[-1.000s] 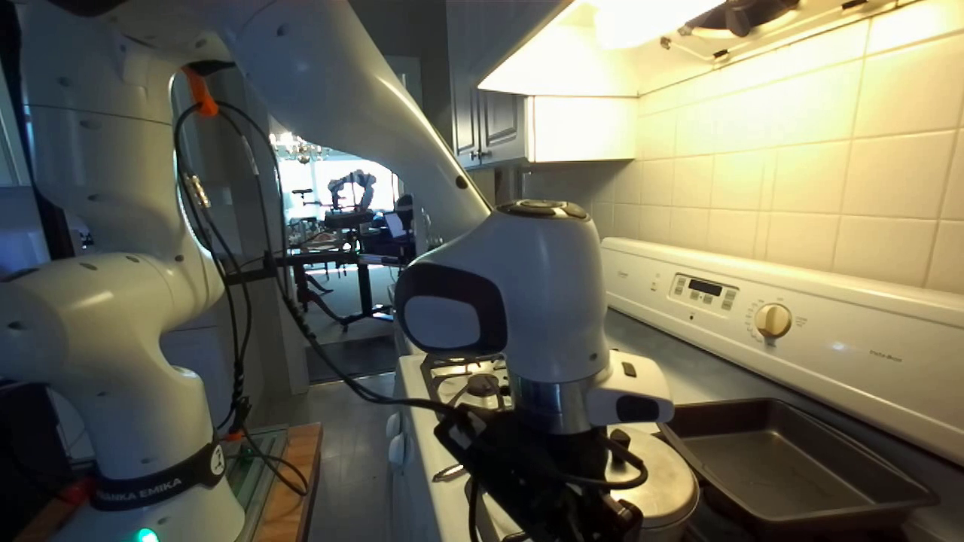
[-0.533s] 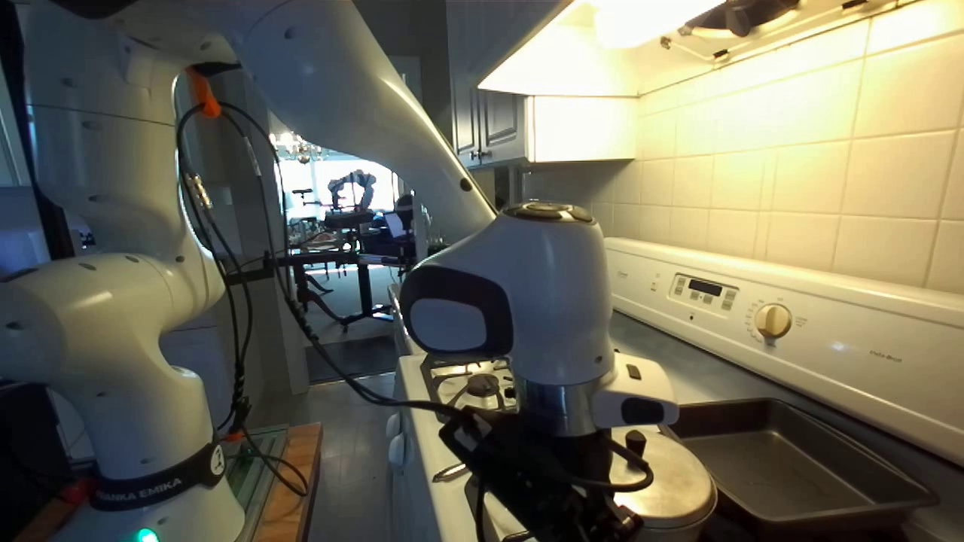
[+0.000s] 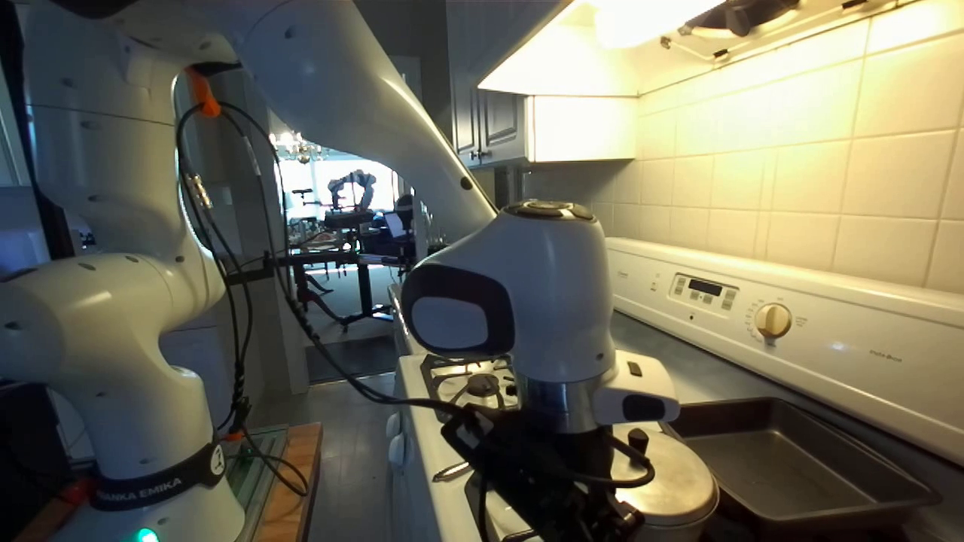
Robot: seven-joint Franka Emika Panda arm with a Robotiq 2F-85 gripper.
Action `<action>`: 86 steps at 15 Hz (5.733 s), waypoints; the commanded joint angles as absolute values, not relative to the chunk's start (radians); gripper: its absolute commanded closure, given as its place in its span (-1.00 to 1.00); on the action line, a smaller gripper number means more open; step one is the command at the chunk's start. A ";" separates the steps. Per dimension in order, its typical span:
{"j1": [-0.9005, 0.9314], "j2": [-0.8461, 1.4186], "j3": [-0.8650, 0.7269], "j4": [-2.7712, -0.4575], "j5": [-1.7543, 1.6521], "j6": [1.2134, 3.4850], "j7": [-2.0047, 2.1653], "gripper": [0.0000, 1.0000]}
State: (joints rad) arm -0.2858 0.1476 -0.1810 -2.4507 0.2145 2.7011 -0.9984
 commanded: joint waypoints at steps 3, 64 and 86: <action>-0.298 0.099 -0.160 -2.456 0.245 2.690 -1.020 0.89; -0.366 0.051 -0.053 -2.560 0.849 2.791 -1.382 -0.30; -0.368 -0.042 -0.072 -2.601 0.889 2.702 -1.452 0.86</action>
